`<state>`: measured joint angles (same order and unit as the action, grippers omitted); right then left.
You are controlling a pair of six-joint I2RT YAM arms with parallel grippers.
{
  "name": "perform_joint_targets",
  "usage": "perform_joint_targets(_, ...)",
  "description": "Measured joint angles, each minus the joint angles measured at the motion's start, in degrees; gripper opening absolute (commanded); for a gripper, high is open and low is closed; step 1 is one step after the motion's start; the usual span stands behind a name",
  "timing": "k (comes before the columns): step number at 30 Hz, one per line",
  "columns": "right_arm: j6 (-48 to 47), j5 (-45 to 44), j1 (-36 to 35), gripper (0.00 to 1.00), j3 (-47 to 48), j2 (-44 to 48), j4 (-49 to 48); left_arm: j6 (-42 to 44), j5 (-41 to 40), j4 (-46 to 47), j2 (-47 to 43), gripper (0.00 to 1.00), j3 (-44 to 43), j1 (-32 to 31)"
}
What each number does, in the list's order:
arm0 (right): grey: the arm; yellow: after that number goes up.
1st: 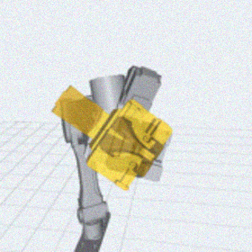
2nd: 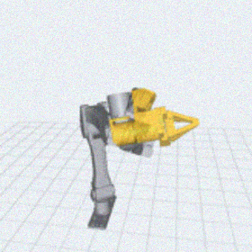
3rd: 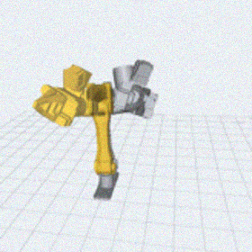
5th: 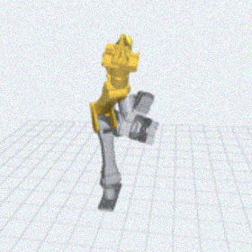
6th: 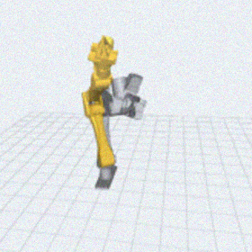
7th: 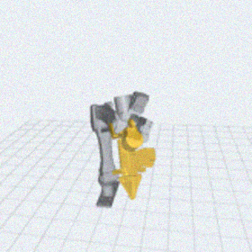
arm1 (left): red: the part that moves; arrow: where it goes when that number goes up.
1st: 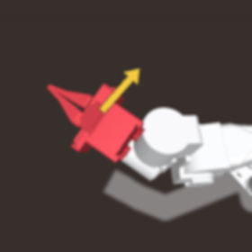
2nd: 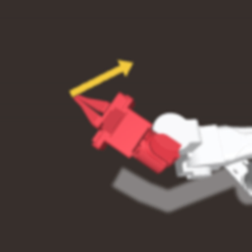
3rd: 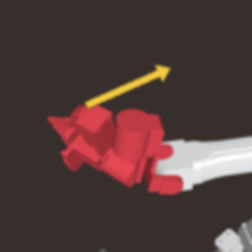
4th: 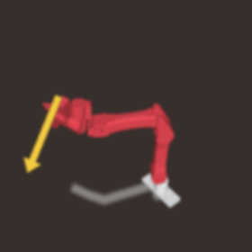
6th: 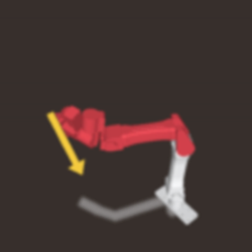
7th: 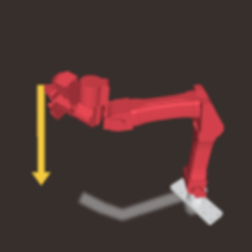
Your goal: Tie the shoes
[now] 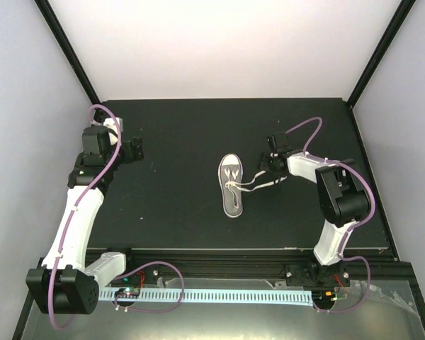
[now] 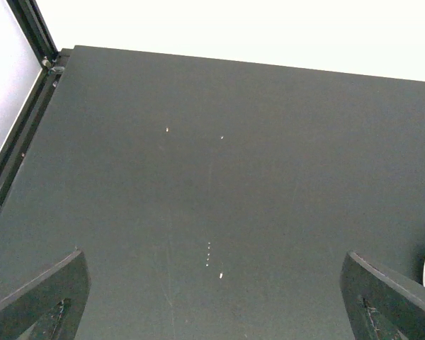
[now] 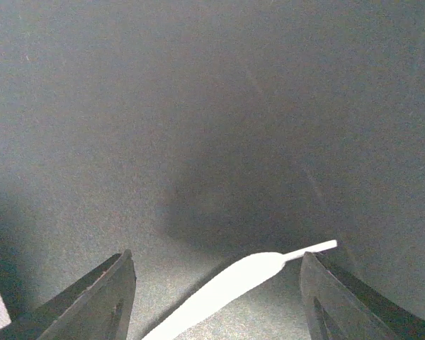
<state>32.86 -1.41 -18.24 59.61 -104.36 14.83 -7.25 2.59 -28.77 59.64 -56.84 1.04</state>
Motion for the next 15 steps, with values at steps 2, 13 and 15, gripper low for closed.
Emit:
perform_joint_targets(2,0.0,-0.2,-0.5,0.66,0.0,-0.6,0.2,0.0,0.0,0.0,0.1,0.99,0.0,0.0)
perform_joint_targets(13,-1.5,-4.7,-3.7,0.47,3.5,-3.7,1.3,0.0,0.0,-0.1,0.1,0.99,0.0,0.0)
perform_joint_targets(15,-1.8,-6.5,-4.3,0.4,3.9,-4.3,1.6,0.0,0.0,-0.1,0.1,0.99,0.0,0.0)
